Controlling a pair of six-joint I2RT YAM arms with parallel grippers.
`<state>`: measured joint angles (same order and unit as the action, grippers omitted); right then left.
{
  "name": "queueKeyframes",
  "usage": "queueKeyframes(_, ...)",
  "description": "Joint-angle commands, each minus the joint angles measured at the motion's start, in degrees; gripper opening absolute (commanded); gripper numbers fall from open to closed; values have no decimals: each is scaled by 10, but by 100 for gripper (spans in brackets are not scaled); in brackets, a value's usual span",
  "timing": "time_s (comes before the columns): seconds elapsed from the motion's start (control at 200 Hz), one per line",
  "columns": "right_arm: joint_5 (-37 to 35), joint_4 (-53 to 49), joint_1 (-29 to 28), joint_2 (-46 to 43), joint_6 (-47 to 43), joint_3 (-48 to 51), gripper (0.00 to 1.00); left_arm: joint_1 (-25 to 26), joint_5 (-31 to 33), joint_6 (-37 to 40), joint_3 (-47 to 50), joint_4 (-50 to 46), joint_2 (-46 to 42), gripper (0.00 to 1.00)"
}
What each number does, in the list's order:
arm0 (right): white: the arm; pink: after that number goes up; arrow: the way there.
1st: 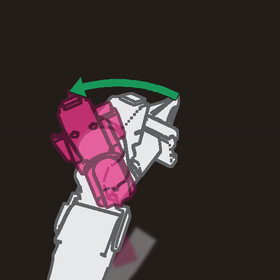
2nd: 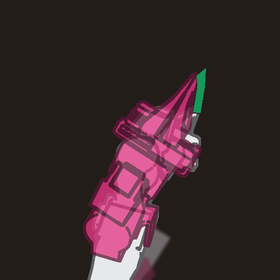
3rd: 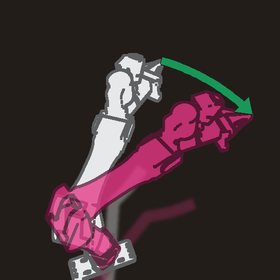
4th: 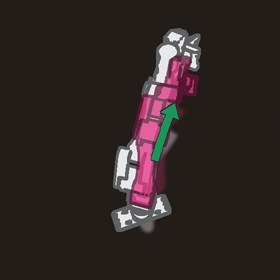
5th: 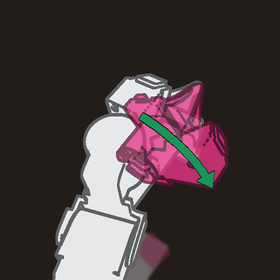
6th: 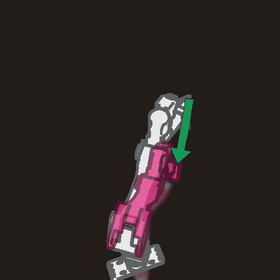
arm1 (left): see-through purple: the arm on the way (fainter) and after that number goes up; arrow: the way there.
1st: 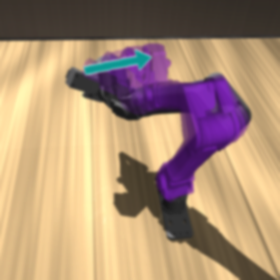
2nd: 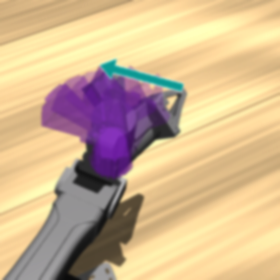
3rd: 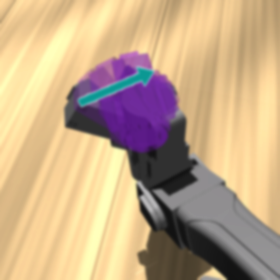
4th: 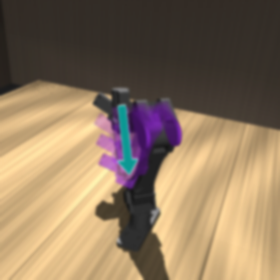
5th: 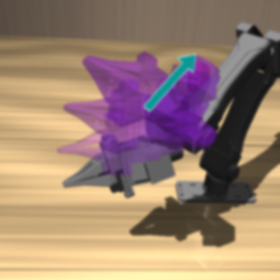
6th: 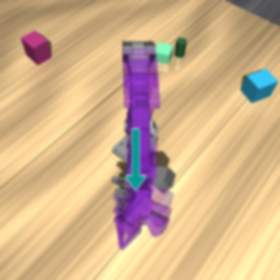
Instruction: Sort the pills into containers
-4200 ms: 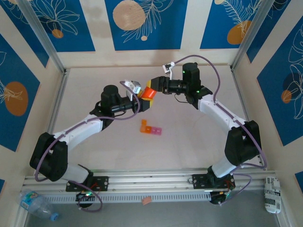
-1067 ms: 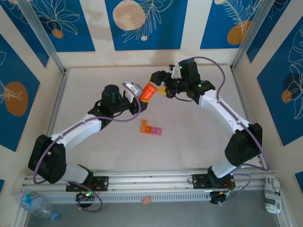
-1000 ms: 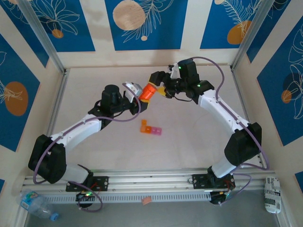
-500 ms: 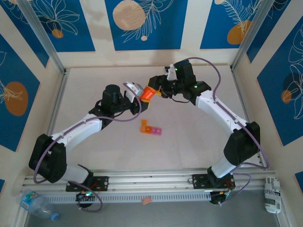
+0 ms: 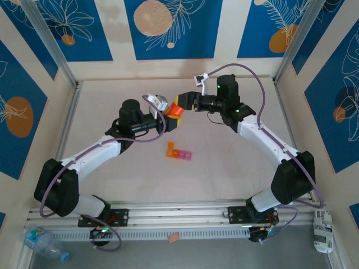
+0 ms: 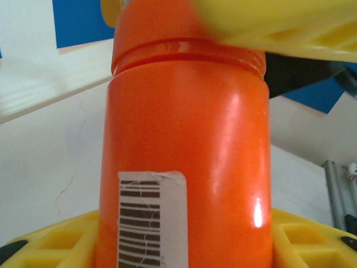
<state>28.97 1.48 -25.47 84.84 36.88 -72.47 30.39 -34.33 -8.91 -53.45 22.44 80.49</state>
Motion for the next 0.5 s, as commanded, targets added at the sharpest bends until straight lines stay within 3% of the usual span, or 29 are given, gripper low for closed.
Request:
queueKeyframes(0.0,23,29,6,-26,15,10,84,-1,-10,-14,-3,41,-6,0)
queueKeyframes(0.185,-31,11,39,-51,121,23,86,0,41,48,-1,-13,-16,0)
queueKeyframes(0.37,-114,-117,45,-49,195,-10,88,0,81,93,0,-44,-21,0)
queueKeyframes(0.495,-112,-147,43,-34,222,-27,89,0,94,106,1,-49,-18,0)
